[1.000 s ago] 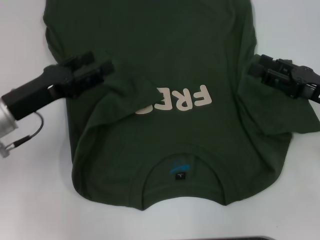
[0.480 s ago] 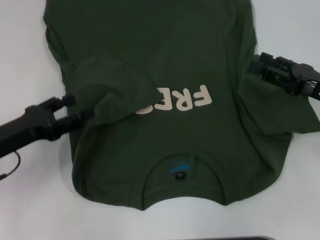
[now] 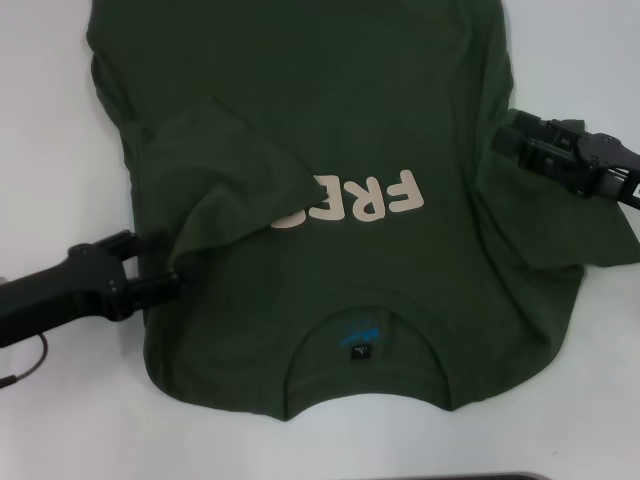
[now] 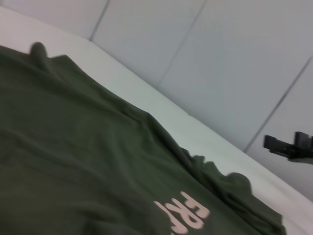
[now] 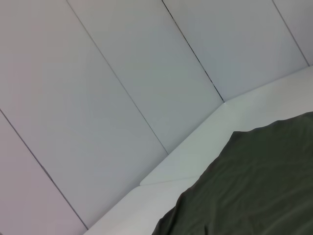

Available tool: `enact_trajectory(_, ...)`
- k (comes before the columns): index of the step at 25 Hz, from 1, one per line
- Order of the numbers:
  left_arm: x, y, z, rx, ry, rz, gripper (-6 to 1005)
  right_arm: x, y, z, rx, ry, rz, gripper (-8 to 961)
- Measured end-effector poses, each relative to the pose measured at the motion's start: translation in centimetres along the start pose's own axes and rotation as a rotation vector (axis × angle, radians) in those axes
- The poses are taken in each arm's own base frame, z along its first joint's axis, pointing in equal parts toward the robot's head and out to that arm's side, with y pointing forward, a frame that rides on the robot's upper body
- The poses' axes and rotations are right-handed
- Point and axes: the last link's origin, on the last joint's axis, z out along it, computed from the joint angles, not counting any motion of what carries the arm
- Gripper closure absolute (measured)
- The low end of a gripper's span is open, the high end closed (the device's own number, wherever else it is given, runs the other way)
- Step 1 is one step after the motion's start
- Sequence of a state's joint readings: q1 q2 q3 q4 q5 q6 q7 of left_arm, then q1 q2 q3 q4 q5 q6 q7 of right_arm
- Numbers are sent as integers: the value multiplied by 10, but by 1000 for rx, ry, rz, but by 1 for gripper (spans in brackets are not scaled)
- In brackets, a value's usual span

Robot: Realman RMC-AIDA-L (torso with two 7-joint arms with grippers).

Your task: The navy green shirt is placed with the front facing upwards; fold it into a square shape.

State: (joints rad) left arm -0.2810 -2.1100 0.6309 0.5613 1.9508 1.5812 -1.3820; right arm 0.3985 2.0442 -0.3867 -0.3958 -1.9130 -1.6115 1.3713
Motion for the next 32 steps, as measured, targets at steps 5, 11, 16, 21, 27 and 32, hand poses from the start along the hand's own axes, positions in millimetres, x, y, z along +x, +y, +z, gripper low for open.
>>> enact_trajectory(5,-5,6,9,-39,-39,0,156,1,0,-1,-1,1,2,255)
enact_trajectory(11,-8,11,19,-68,-66,5,156,1,1,0,-6,2,1,255)
enact_trajectory(16,-9,12,25,-72,-84,8,156,0,1,1,-11,3,-2,254)
enact_trajectory(21,-8,13,29,-85,-85,12,156,-1,1,2,-12,3,-3,254)
enact_trajectory(27,5,13,25,-103,-49,44,156,-2,1,2,-13,1,-8,254)
enact_trajectory(32,8,1,20,-31,-48,53,156,-2,1,2,-11,-1,-10,254)
